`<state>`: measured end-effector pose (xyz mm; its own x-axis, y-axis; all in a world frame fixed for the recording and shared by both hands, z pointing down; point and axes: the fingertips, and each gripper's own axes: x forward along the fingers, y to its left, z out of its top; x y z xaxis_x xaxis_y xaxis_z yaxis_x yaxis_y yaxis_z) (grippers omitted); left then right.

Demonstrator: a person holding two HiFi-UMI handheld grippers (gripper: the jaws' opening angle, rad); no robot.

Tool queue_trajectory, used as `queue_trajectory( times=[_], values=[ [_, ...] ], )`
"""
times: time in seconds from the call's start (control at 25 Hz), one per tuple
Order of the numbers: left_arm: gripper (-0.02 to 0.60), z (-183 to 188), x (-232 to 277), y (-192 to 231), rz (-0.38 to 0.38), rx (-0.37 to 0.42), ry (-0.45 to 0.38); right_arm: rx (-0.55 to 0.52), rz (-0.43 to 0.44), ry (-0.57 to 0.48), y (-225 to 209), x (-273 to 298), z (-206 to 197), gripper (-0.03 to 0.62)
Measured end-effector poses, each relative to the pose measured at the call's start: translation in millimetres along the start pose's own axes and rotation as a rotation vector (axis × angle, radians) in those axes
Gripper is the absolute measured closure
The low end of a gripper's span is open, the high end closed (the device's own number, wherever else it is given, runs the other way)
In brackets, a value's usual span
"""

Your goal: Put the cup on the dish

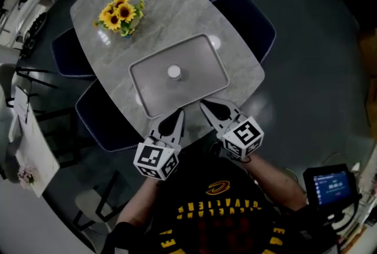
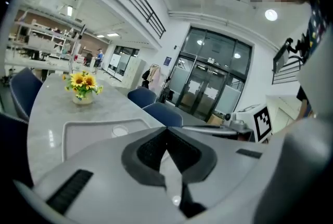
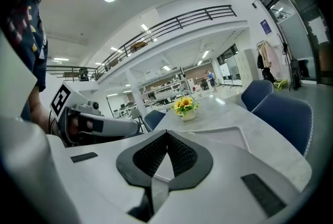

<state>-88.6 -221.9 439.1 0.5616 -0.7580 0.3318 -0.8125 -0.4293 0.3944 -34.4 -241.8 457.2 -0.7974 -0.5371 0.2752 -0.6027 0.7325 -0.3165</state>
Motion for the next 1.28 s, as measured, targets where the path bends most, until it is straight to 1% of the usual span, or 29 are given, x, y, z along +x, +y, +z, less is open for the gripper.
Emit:
queue_trajectory(
  times=[0.04, 0.12, 0.28, 0.4, 0.48, 0.56, 0.64, 0.76, 0.88, 0.92, 1.08, 1.2, 1.28],
  values=[
    [0.58, -1, -1, -5, 0.001, -0.021, -0.006, -0.017, 0.006, -0.001, 3, -4, 0, 0.586],
    [0.58, -4, 1, -17, 0.0, -0.028, -0.009, -0.054, 0.02, -0.007, 6, -12, 2, 0.586],
    [0.58, -9, 3, -47, -0.019, 0.004, 0.0, -0.07, 0.035, -0.059, 14, -39, 17, 0.586],
    [0.58, -7, 2, -62, -0.022, 0.03, -0.017, -0.066, 0.016, -0.112, 11, -58, 28, 0.586],
    [0.58, -2, 0, -69, -0.026, 0.028, -0.039, -0.052, -0.007, -0.141, 8, -69, 34, 0.586],
    [0.58, 9, -13, -84, -0.041, 0.011, -0.068, -0.03, -0.029, -0.163, 16, -85, 41, 0.586],
    [0.58, 24, -30, -103, -0.058, 0.011, -0.1, -0.022, -0.035, -0.183, 32, -104, 49, 0.586],
    [0.58, 37, -45, -126, -0.074, 0.017, -0.134, -0.063, -0.02, -0.199, 50, -122, 58, 0.586],
    [0.58, 33, -54, -140, -0.086, -0.031, -0.148, -0.118, -0.006, -0.214, 62, -134, 64, 0.586],
    [0.58, 30, -57, -144, -0.082, -0.035, -0.148, -0.131, -0.001, -0.222, 65, -138, 65, 0.586],
    [0.58, 20, -70, -157, -0.037, 0.001, -0.155, -0.16, 0.004, -0.246, 75, -155, 61, 0.586],
    [0.58, 19, -79, -166, -0.012, 0.052, -0.18, -0.188, -0.001, -0.279, 84, -168, 62, 0.586],
    [0.58, 16, -85, -175, -0.002, 0.095, -0.181, -0.22, 0.0, -0.298, 93, -179, 64, 0.586]
  ],
)
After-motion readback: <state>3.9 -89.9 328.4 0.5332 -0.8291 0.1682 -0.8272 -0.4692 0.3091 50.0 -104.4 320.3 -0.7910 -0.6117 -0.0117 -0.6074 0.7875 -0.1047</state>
